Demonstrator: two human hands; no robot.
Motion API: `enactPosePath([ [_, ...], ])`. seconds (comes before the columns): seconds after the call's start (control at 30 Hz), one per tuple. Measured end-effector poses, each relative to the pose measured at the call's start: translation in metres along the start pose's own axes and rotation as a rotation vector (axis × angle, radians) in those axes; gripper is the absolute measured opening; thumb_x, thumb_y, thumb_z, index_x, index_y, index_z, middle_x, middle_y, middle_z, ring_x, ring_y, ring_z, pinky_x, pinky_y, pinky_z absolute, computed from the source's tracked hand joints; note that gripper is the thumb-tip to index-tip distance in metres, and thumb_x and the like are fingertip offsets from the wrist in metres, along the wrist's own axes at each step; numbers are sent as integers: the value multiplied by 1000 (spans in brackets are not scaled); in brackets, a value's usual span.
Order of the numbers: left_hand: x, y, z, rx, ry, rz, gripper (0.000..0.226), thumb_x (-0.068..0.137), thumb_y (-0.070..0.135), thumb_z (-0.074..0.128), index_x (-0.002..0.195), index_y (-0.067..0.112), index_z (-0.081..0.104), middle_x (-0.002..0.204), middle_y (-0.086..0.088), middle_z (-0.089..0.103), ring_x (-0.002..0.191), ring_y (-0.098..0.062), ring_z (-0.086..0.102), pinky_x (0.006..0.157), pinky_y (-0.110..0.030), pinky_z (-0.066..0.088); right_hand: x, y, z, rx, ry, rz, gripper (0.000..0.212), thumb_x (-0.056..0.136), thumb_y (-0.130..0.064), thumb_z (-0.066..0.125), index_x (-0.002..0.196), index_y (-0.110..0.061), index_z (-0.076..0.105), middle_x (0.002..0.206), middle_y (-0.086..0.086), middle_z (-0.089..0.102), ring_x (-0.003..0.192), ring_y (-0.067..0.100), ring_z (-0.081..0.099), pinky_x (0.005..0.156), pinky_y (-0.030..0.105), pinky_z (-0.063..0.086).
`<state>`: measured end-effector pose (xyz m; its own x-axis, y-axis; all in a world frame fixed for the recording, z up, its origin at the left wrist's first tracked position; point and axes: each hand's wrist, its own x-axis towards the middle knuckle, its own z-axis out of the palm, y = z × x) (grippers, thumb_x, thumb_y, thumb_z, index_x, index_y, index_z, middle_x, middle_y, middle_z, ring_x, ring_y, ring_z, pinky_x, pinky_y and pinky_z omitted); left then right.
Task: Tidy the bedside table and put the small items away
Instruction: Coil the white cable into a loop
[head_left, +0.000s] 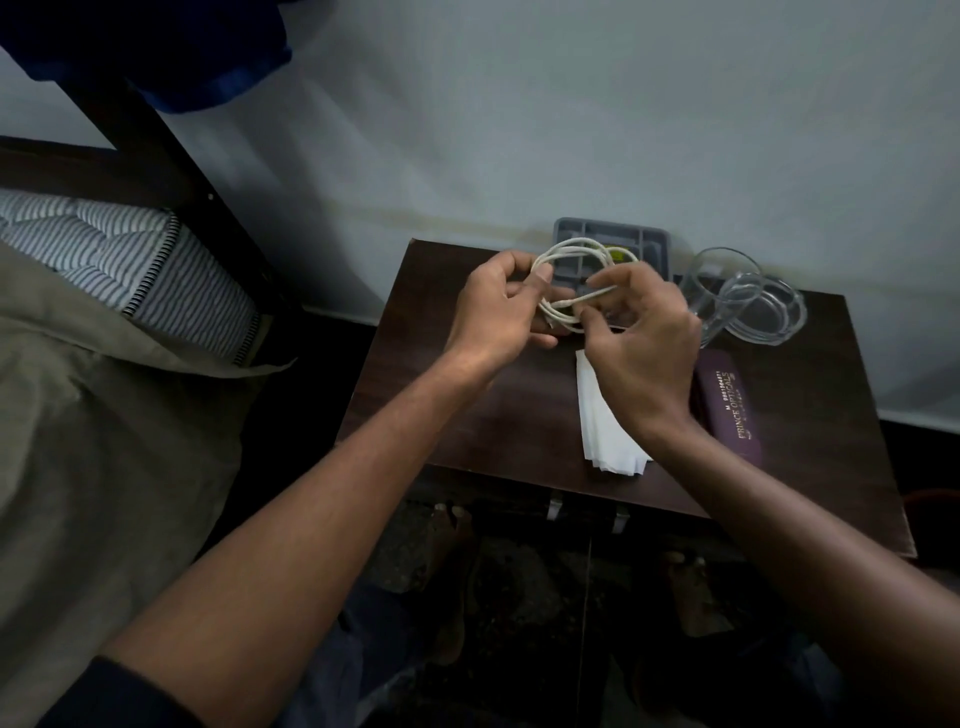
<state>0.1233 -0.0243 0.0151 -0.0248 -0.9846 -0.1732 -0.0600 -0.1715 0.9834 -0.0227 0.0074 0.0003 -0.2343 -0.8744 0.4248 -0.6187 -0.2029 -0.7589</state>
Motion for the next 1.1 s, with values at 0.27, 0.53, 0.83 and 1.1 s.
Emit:
enactPosePath([
  [0.27, 4, -6, -2, 230, 90, 107, 18, 107, 27, 63, 111, 10, 68, 77, 0, 77, 63, -10, 75, 57, -32, 64, -4, -6, 6, -130, -32, -181, 13, 91, -13, 77, 100, -15, 86, 78, 8, 62, 81, 25, 51, 77, 37, 44],
  [0.53, 5, -1, -3, 303, 114, 148, 15, 110, 25, 58, 109, 12, 64, 81, 1, 78, 58, -13, 76, 52, -28, 60, 3, -9, 3, 134, 82, 144, 81, 68, -27, 98, 132, -19, 49, 97, 0, 49, 85, 14, 50, 77, 33, 50],
  [0.83, 8, -5, -16, -121, 35, -160, 12, 109, 20, 61, 103, 13, 68, 91, -9, 80, 48, -11, 71, 43, -18, 52, 4, 8, 7, 692, -463, 467, 25, 101, -7, 70, 126, -6, 70, 114, 4, 83, 87, 17, 78, 67, 28, 56],
  [1.1, 25, 2, -45, 34, 215, -95, 19, 109, 19, 59, 92, 15, 65, 85, -8, 74, 52, -21, 74, 39, -21, 50, 2, 19, 10, 212, -614, 384, 11, 93, -8, 80, 84, -12, 77, 59, 2, 69, 51, 10, 60, 51, 23, 50],
])
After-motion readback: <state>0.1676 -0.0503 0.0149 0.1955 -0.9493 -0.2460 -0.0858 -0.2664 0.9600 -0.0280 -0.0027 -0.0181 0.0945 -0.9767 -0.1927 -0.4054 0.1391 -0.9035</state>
